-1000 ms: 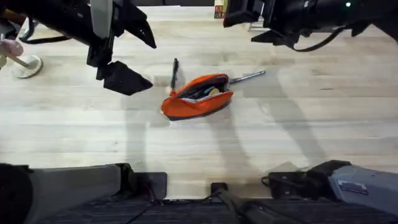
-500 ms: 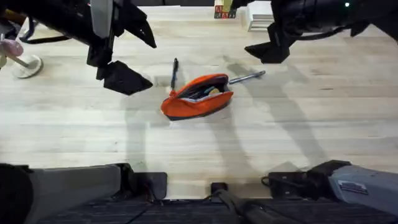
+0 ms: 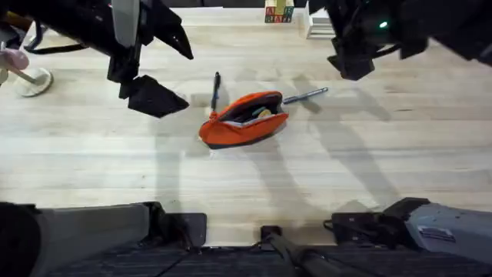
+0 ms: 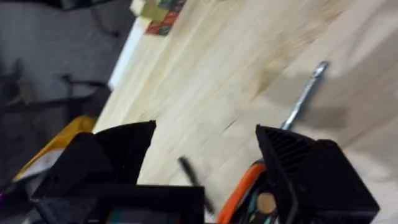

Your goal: Unzip the bag, pick up the pens from the table one at a time and place them inside, then zip the bag closed.

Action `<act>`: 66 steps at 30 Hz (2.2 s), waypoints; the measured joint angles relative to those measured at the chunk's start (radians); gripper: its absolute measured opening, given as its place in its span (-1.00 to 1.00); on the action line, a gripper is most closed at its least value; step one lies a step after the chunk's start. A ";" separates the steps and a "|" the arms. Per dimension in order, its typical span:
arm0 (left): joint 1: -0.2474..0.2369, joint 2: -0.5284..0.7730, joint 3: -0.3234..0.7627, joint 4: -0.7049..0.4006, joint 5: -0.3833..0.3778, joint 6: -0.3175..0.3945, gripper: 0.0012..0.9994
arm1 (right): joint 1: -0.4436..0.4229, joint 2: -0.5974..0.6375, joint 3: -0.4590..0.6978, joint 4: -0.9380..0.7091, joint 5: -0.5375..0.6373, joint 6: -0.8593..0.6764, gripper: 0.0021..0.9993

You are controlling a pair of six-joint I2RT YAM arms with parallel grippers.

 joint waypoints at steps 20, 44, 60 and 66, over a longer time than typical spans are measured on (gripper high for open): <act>0.000 0.000 0.000 0.000 0.000 0.000 0.99 | 0.047 0.298 0.000 -0.103 0.119 0.102 1.00; 0.000 0.000 0.000 0.000 0.000 0.000 0.99 | 0.052 0.501 0.020 -0.131 0.119 0.101 0.76; 0.000 0.000 0.000 0.000 0.000 0.000 0.99 | 0.051 0.504 0.020 -0.184 0.119 0.096 -0.41; 0.000 0.000 0.000 0.000 0.000 0.000 0.99 | 0.051 0.503 0.022 -0.185 0.124 0.101 -0.92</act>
